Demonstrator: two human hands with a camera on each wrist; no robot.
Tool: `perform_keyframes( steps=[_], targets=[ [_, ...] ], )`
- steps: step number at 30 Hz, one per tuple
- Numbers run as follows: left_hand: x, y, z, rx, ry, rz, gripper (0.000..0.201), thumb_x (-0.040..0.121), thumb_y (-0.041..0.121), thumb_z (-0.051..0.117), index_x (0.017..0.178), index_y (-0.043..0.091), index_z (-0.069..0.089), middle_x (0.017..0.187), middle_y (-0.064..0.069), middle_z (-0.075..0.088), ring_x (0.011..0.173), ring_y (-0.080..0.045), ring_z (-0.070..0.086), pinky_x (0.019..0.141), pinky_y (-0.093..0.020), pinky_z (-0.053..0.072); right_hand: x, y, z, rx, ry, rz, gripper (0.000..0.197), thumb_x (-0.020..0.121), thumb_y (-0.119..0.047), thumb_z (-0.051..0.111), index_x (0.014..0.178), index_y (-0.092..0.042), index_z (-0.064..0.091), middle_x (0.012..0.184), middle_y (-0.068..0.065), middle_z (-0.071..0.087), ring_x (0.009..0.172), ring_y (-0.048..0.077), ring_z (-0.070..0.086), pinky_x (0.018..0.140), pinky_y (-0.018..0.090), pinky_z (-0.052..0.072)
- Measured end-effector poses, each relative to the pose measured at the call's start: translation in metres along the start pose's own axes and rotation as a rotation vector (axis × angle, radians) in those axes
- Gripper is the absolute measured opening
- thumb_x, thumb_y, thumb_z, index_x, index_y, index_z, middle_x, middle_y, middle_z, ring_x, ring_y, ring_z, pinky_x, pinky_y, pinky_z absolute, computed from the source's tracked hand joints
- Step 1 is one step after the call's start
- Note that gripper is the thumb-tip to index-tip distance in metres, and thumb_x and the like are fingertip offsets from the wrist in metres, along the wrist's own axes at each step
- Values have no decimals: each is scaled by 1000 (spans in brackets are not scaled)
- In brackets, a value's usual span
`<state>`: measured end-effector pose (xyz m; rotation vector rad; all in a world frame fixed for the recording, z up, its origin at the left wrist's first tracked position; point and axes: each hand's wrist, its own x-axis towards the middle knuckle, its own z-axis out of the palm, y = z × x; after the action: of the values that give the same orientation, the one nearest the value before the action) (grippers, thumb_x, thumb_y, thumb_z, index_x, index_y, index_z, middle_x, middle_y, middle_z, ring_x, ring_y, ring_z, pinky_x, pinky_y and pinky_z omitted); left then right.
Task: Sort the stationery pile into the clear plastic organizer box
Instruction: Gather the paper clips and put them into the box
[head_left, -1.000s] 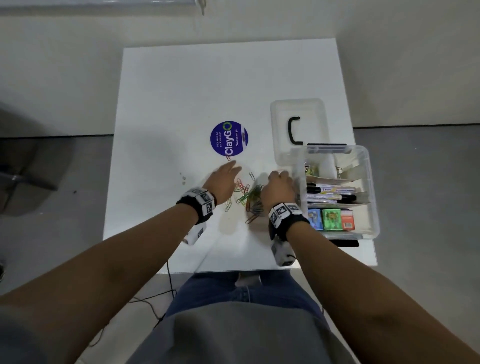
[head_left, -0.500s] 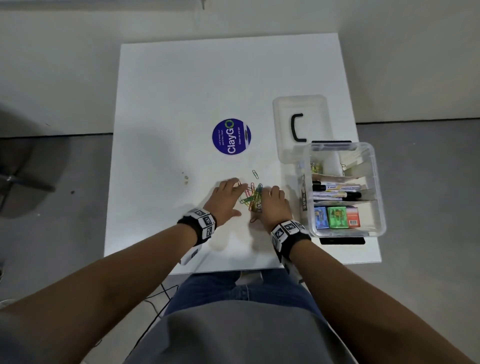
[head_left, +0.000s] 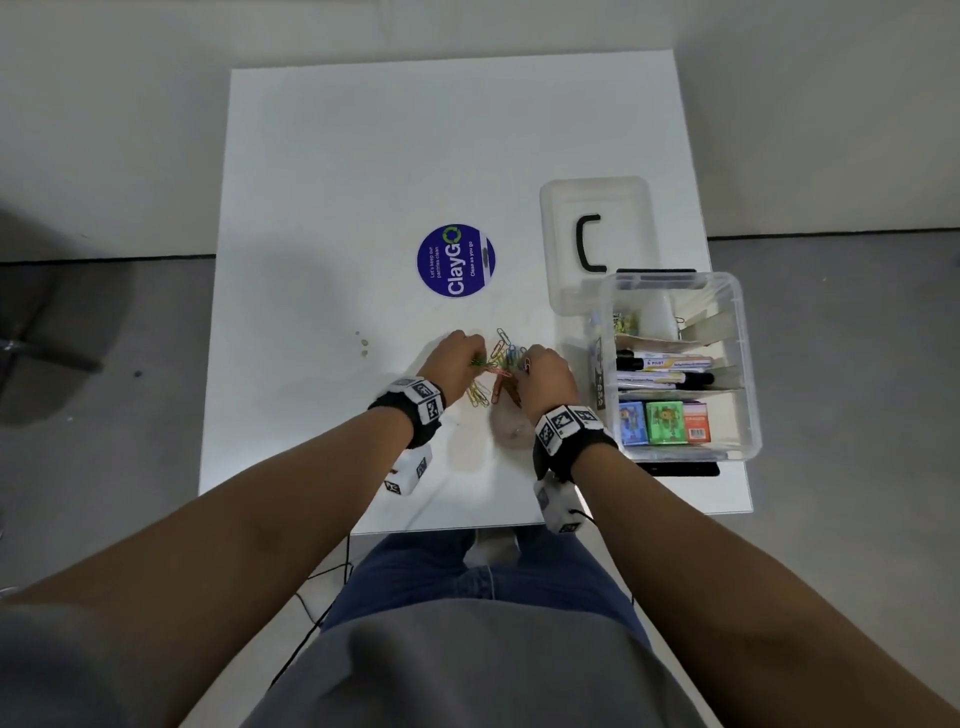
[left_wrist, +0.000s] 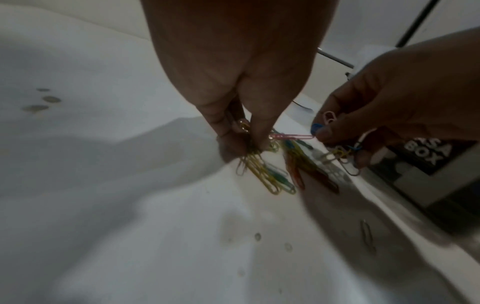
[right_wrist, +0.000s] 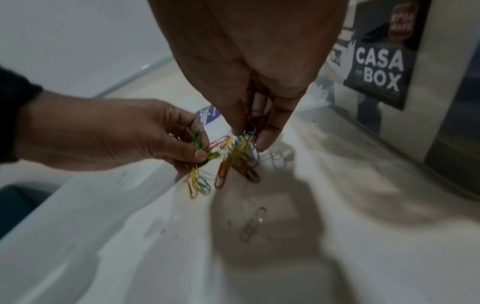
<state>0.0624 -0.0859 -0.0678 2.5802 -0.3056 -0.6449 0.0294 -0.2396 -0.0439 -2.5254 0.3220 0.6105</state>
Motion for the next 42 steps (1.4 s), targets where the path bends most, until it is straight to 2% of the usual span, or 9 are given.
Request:
perform_keyframes(
  steps=[6, 12, 18, 20, 23, 29, 34, 38, 42],
  targets=[
    [-8, 8, -35, -271, 76, -35, 9, 87, 17, 69, 92, 11, 65, 94, -6, 66, 81, -15, 59, 74, -22, 44, -3, 5, -37, 347, 192, -16, 9, 90, -14, 60, 96, -8, 63, 92, 12, 69, 87, 29, 66, 76, 35, 54],
    [-7, 95, -63, -598, 111, 74, 6, 86, 16, 69, 89, 13, 64, 86, -1, 67, 72, -6, 61, 66, -12, 49, -21, 24, -114, 676, 375, -61, 10, 89, -16, 63, 96, -8, 65, 81, 10, 70, 68, 25, 70, 64, 40, 61],
    [31, 202, -45, -594, 129, 147, 7, 86, 14, 67, 92, 11, 64, 88, -7, 70, 75, -19, 67, 71, -26, 54, -18, 86, -180, 675, 613, 46, 4, 87, -16, 65, 90, -13, 63, 73, 2, 65, 57, 0, 65, 61, 21, 58],
    [45, 227, -35, -500, 130, 159, 9, 85, 13, 68, 93, 8, 65, 92, -10, 70, 84, -25, 67, 77, -36, 55, -8, 104, -187, 609, 649, 90, 4, 87, -15, 65, 90, -15, 63, 77, 3, 66, 68, 16, 69, 69, 39, 61],
    [60, 252, -20, -354, 103, 173, 12, 83, 7, 68, 95, 5, 67, 97, -12, 70, 91, -27, 66, 82, -37, 53, 6, 120, -183, 458, 552, 112, 9, 85, -9, 63, 93, -11, 65, 88, 11, 71, 79, 31, 69, 74, 47, 59],
    [65, 252, -18, -235, 10, 226, 39, 85, -6, 51, 121, 8, 58, 114, -14, 67, 104, -26, 64, 89, -36, 53, 4, 123, -186, 225, 369, 91, 35, 87, -1, 57, 121, -4, 60, 115, 15, 67, 103, 30, 65, 89, 35, 51],
    [49, 206, -45, -349, 173, 243, 28, 87, 0, 51, 111, 10, 61, 105, -9, 67, 91, -18, 63, 81, -31, 54, -21, 78, -176, 267, 429, -96, 34, 87, 2, 53, 118, -8, 63, 113, 10, 65, 98, 21, 62, 81, 21, 43],
    [24, 118, -47, -268, 209, 7, 22, 82, 9, 62, 103, 13, 59, 98, -8, 62, 89, -23, 62, 79, -36, 52, -36, 21, -115, 239, 191, -282, 27, 85, 1, 54, 108, -8, 62, 106, 11, 63, 94, 25, 63, 80, 32, 50],
    [-20, 35, -22, 30, -118, -269, 50, 78, 16, 76, 118, 6, 46, 118, -17, 50, 103, -37, 58, 86, -45, 49, -40, -3, -35, -43, -252, -123, 35, 94, -5, 42, 129, -5, 42, 126, 20, 46, 112, 40, 57, 90, 43, 45]
  ],
)
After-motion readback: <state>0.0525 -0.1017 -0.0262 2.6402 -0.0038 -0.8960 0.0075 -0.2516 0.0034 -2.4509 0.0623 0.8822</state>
